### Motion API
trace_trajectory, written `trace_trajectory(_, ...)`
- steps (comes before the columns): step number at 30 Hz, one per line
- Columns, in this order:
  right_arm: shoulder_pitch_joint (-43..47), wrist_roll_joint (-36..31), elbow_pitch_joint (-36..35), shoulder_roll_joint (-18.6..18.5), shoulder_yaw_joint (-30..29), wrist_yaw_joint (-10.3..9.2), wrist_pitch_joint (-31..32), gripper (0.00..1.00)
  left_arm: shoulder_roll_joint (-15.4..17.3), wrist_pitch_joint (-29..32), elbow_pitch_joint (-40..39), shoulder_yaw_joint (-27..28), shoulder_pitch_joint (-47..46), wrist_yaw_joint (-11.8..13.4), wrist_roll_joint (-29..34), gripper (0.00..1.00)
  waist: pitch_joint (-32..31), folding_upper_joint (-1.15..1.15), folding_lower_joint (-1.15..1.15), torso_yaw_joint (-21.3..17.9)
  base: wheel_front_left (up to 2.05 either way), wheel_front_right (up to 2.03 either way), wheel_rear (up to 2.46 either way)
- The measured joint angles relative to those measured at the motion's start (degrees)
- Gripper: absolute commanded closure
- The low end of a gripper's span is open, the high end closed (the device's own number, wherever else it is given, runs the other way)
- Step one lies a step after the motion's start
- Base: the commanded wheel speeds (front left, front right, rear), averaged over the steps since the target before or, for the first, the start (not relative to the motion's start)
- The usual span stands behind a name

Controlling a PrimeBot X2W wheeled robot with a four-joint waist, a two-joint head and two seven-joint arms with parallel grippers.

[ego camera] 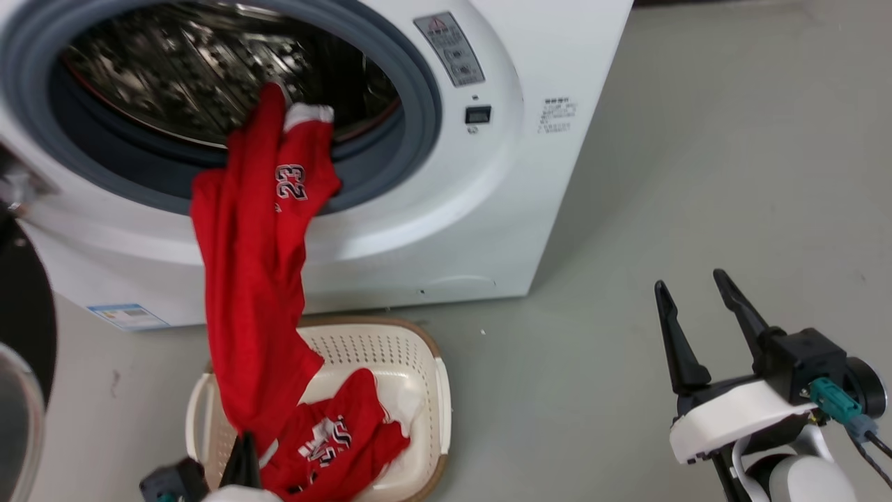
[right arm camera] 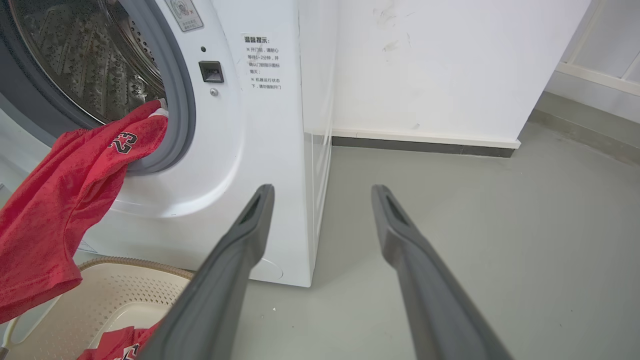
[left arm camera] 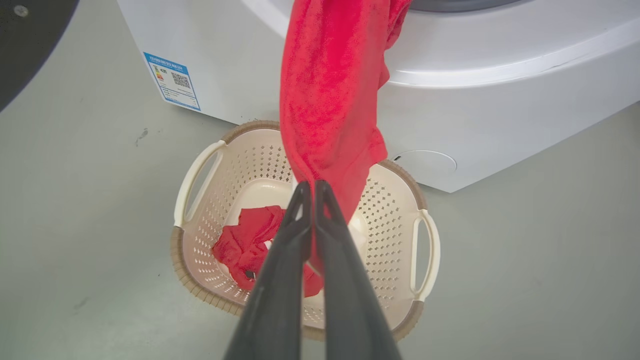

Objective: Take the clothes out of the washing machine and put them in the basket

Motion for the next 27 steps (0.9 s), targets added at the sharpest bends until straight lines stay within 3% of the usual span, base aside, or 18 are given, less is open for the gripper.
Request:
trace_trajectory(15,-7.1,1.4,0.0,0.0,0.4,0.0,-2.5,0.0,3.8,-4.0,29.6,2.1,-26.4,-4.5,0.0,1.0,14.5,0.0,0.01,-4.6,0.0,0.0,0.0)
trace_trajectory(23,-9.5,2.4,1.7,0.0,0.7,0.0,-4.6,0.0,6.5,-4.2,38.8,4.3,-35.0,-5.9,0.0,1.0,20.3,0.0,0.01,-7.7,0.0,0.0,0.0)
trace_trajectory(24,-9.6,2.5,2.0,0.0,0.7,0.0,-4.7,0.0,6.7,-4.2,39.2,4.6,-35.7,-6.0,0.0,0.79,20.8,0.0,0.01,-8.0,0.0,0.0,0.0)
trace_trajectory(25,-9.6,2.5,2.2,0.0,0.7,0.0,-5.0,0.0,6.8,-4.3,39.4,5.0,-36.2,-6.0,0.0,0.5,21.1,0.0,0.01,-8.3,0.0,0.0,0.0)
trace_trajectory(26,-9.7,2.5,2.5,0.0,0.8,0.0,-5.1,0.0,6.9,-4.3,39.7,5.5,-36.7,-6.0,0.0,0.04,21.4,0.0,0.01,-8.5,0.0,0.0,0.0)
trace_trajectory(27,-9.9,2.5,2.8,0.0,0.8,0.0,-5.3,0.0,7.0,-4.3,40.0,5.7,-36.9,-6.2,0.0,0.0,21.6,0.0,0.01,-8.6,0.0,0.0,0.0)
